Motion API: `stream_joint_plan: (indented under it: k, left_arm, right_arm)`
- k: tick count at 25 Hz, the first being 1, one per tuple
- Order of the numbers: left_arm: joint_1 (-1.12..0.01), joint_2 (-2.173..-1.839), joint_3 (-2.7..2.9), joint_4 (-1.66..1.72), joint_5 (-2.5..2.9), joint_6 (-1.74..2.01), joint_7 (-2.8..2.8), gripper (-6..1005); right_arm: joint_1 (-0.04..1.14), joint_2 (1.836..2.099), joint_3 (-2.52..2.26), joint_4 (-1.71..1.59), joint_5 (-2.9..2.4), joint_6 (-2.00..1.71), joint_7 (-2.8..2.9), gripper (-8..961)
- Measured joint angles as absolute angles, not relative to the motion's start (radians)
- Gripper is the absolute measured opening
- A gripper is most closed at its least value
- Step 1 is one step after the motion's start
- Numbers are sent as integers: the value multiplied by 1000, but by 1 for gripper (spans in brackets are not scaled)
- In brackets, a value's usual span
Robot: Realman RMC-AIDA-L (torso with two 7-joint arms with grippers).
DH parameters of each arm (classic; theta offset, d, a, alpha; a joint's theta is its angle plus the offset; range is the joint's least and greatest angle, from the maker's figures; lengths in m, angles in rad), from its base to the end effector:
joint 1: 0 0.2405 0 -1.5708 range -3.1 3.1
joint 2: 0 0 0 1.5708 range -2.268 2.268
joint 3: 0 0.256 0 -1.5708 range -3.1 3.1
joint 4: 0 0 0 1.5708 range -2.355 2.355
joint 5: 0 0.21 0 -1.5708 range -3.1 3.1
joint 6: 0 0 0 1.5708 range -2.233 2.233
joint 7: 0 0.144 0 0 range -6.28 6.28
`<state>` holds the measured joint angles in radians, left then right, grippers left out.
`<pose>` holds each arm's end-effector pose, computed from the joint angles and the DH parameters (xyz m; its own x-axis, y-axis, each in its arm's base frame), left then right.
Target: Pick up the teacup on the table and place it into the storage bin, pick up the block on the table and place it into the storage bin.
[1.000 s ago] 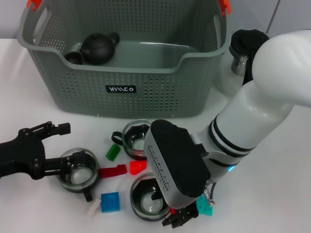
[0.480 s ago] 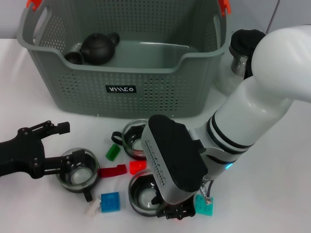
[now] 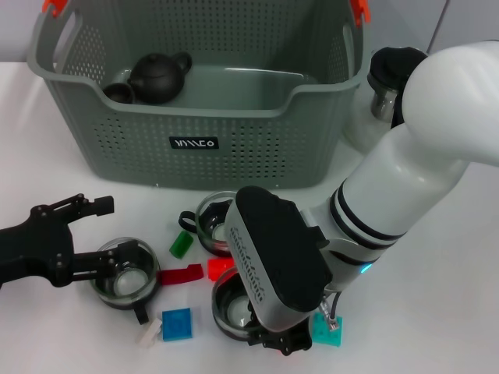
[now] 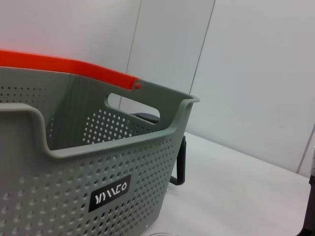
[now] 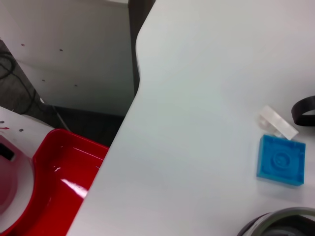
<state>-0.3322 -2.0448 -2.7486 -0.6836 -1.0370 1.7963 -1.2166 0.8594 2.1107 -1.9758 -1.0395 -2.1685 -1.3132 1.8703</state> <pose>-0.3284 0.2544 0.0458 0.7405 0.3251 0.5881 0.5264 -0.8246 -0.2070 0.1067 0.2979 -0.1393 0.8786 0.3665 0.3061 0.2976 -0.9215 0.2494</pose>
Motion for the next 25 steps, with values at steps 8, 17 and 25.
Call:
stream_joint_plan:
  k: [8,17,25]
  left_arm:
    - [-328,-2045,-2753,-684,-1037,1796,-1215,839]
    - [-336,-2045,-2754,-684,-1044,1775,-1215,836]
    - [-346,-2049,-2753,-681,-1046,1764,-1215,833]
  right_arm:
    - [840,2098,-1830,-1292,-2219,-1536,1979,55]
    - [920,2099,-1332,-1676,-2249,-1881,2098,55]
    - [974,2093,-1165,-1509,-2403,-1439,2326,54]
